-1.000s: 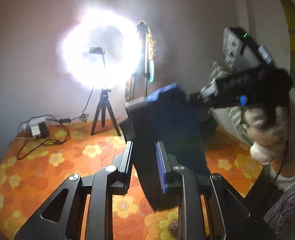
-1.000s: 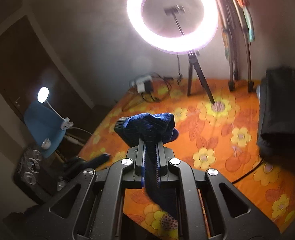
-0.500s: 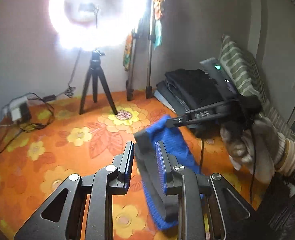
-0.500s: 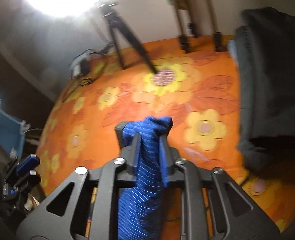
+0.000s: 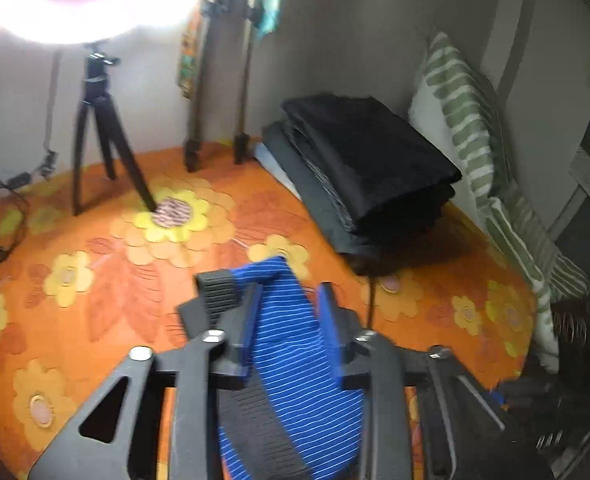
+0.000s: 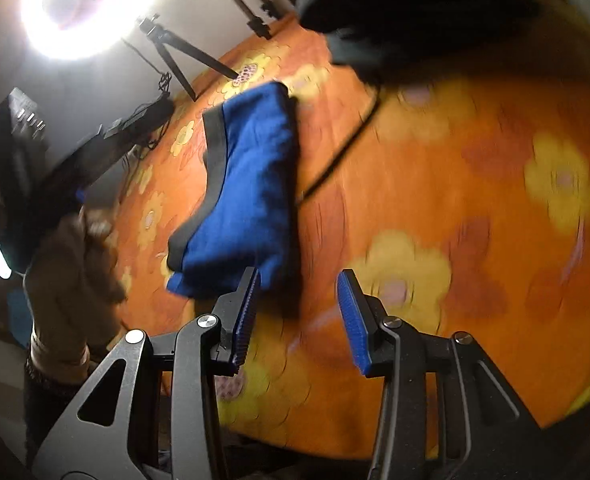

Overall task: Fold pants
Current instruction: 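Carry the held briefs over to the black clothes stack with both tools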

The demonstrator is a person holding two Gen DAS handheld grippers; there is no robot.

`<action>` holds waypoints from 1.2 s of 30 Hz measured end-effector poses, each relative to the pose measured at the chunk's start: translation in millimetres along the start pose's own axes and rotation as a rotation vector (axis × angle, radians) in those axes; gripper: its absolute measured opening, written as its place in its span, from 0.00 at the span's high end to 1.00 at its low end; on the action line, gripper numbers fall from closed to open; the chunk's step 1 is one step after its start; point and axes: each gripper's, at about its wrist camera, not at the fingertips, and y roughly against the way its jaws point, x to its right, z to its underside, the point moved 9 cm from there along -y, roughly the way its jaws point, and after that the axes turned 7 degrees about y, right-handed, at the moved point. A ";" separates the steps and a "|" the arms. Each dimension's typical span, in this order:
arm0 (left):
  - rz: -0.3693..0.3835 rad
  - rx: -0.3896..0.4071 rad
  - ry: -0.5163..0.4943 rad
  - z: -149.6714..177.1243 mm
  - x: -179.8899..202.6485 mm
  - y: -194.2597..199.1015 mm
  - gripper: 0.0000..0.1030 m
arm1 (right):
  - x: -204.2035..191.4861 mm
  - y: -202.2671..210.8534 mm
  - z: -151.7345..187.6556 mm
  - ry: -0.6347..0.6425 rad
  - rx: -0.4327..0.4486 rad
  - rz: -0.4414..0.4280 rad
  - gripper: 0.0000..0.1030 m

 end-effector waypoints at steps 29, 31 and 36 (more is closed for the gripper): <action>-0.280 -0.298 0.008 9.7 -0.9 -125.2 0.62 | -29.7 -49.4 7.2 0.010 0.069 0.000 0.57; -0.284 -0.289 0.002 11.8 -2.5 -127.1 0.63 | -31.2 -51.3 6.9 0.017 0.072 0.004 0.60; -0.274 -0.219 0.038 8.7 -11.1 -123.6 0.86 | -36.1 -59.9 7.4 0.016 0.060 -0.015 0.83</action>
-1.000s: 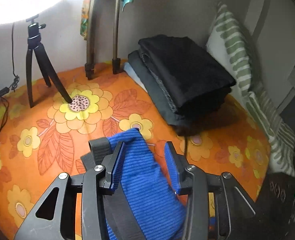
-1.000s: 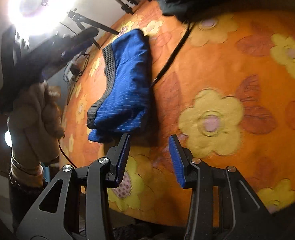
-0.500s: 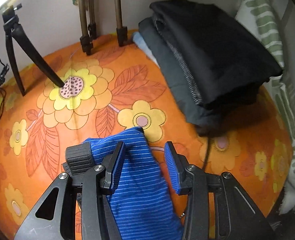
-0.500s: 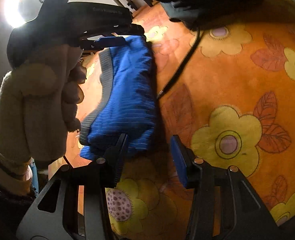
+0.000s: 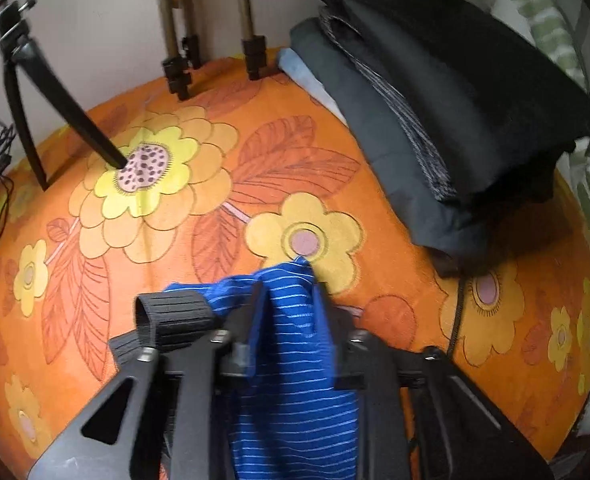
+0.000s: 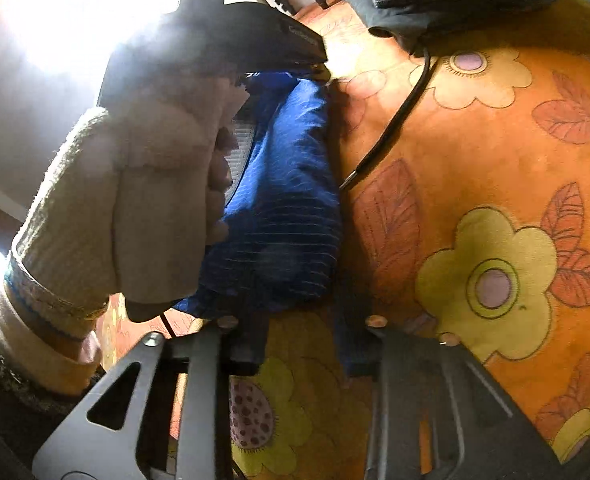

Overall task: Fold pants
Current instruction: 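Carry the held briefs over to the black clothes stack with both tools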

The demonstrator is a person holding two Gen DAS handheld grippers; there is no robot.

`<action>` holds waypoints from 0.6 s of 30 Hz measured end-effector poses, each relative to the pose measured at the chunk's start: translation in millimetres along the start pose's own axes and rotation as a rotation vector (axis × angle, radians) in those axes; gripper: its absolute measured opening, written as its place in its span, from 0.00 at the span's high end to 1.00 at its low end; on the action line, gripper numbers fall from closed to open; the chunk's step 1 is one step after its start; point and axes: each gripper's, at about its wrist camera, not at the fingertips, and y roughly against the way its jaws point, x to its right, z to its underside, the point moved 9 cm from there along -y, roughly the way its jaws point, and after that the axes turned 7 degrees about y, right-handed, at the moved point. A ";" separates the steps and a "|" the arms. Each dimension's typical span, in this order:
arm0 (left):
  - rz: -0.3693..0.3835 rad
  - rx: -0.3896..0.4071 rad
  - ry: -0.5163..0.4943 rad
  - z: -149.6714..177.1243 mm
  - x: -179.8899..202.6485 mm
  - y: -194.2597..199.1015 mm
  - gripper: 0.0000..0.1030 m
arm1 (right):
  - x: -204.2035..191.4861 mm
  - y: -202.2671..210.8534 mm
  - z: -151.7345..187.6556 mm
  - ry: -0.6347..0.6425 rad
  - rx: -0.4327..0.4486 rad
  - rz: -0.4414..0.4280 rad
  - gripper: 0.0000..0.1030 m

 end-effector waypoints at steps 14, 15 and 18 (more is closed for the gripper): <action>0.313 0.189 0.347 3.2 -53.9 66.1 0.92 | -21.4 14.3 3.5 0.081 0.049 0.025 0.94; 0.329 0.203 0.371 2.9 -59.5 69.9 0.93 | -24.7 17.1 2.4 0.096 0.056 0.032 0.94; 0.367 0.259 0.415 2.9 -71.7 94.4 0.93 | -38.9 30.4 0.2 0.169 0.086 0.059 0.94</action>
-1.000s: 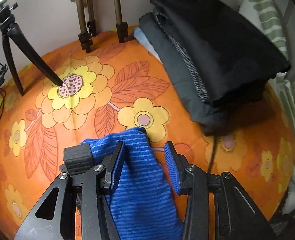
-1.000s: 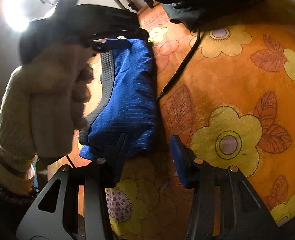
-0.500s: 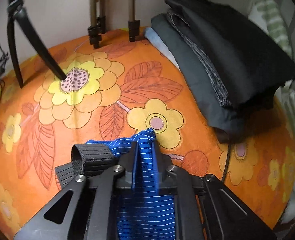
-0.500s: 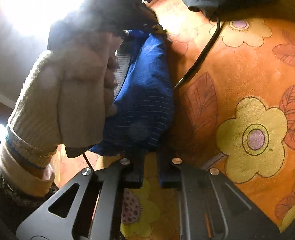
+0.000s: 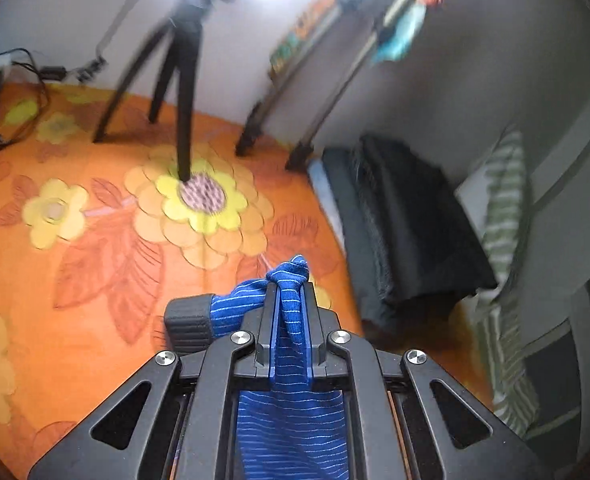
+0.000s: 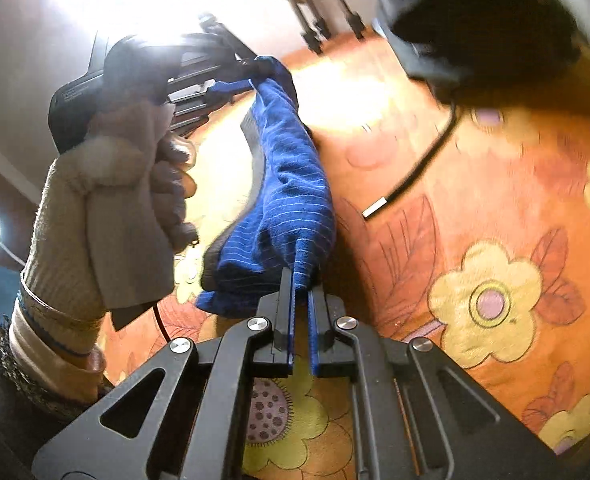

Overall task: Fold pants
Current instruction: 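Carry the held briefs over to the black clothes stack with both tools, then lower the briefs onto the black clothes stack and open both tools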

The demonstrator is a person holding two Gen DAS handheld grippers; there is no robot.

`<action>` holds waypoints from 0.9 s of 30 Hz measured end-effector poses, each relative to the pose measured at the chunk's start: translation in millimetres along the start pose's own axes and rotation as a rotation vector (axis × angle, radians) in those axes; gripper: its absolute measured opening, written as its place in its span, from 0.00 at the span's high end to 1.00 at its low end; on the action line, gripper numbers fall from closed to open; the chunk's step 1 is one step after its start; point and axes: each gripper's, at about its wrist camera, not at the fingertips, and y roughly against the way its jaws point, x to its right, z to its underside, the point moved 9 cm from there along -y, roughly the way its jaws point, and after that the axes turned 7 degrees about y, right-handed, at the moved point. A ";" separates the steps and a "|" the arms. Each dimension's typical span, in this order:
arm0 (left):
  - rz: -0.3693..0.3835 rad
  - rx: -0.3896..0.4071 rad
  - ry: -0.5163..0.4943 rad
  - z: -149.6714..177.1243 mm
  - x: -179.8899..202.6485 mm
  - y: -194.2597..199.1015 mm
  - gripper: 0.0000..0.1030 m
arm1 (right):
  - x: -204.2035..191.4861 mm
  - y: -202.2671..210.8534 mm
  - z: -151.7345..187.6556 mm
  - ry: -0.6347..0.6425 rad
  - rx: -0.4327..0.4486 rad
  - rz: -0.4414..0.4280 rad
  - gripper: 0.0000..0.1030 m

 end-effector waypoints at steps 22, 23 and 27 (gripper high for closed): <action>0.160 0.217 0.000 -87.5 55.1 72.5 0.94 | -36.0 81.8 -92.2 0.210 0.171 0.021 0.95; 0.164 0.221 -0.007 -91.0 61.4 70.6 0.94 | -31.0 80.9 -98.6 0.199 0.172 0.013 0.95; 0.191 0.235 -0.032 -109.0 92.3 57.8 0.94 | -12.7 88.3 -126.7 0.181 0.185 0.009 0.95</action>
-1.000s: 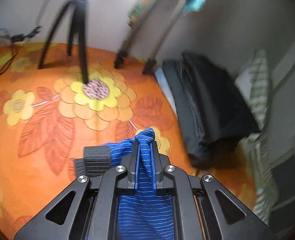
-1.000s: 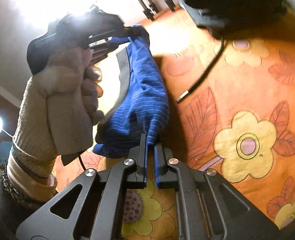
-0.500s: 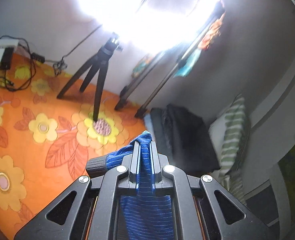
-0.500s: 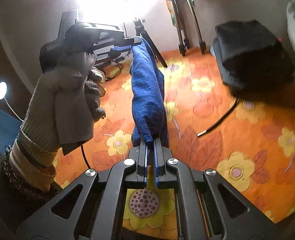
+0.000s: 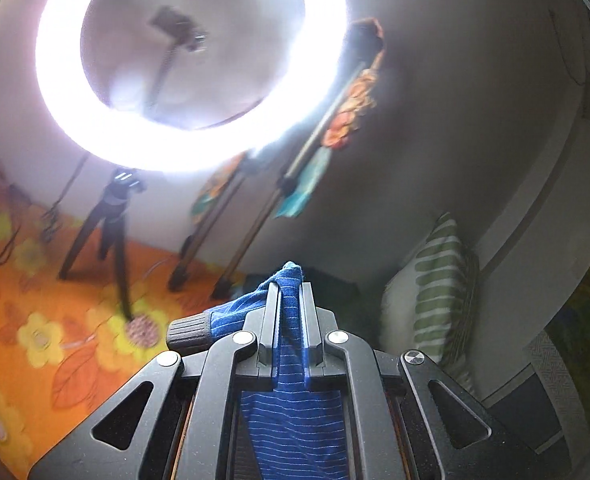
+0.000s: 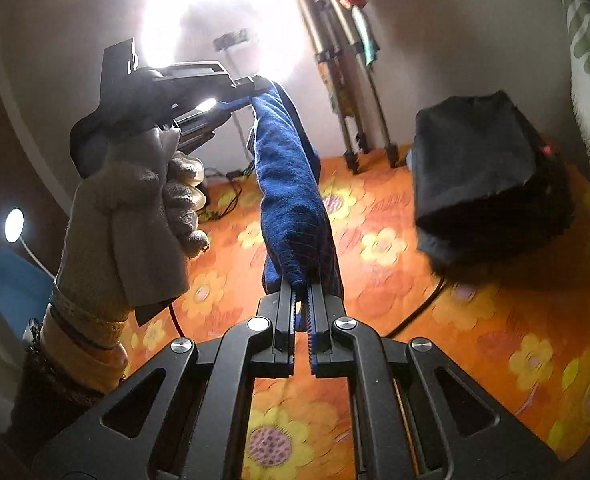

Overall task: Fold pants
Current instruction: 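Lower the briefs onto the black clothes stack and open both tools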

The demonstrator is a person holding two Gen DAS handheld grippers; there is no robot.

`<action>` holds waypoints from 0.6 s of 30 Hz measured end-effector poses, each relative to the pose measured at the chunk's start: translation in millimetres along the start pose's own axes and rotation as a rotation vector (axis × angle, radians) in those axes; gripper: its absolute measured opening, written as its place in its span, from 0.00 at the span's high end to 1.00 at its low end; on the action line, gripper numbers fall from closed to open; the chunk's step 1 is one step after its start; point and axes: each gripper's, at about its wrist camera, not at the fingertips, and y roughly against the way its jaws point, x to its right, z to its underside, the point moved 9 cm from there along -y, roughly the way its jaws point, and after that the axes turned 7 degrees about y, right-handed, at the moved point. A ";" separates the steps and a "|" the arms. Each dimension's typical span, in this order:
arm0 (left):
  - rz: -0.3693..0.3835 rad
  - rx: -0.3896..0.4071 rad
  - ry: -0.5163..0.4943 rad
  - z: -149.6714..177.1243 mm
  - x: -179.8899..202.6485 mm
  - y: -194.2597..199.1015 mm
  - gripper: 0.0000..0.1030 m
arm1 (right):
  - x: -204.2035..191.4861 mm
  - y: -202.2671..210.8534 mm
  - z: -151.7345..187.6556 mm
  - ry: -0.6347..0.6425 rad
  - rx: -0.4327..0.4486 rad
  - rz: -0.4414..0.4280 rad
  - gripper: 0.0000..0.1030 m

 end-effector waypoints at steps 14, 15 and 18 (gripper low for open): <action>-0.035 -0.046 -0.162 5.6 76.2 -137.4 0.94 | 123.4 -14.2 -45.5 -0.118 0.068 -0.001 0.95; -0.043 -0.055 -0.171 10.2 79.4 -151.9 0.94 | 133.7 -16.1 -46.2 -0.133 0.070 0.000 0.95; -0.085 -0.098 -0.215 30.0 85.8 -197.9 0.94 | 166.6 -25.2 -46.1 -0.186 0.067 -0.003 0.95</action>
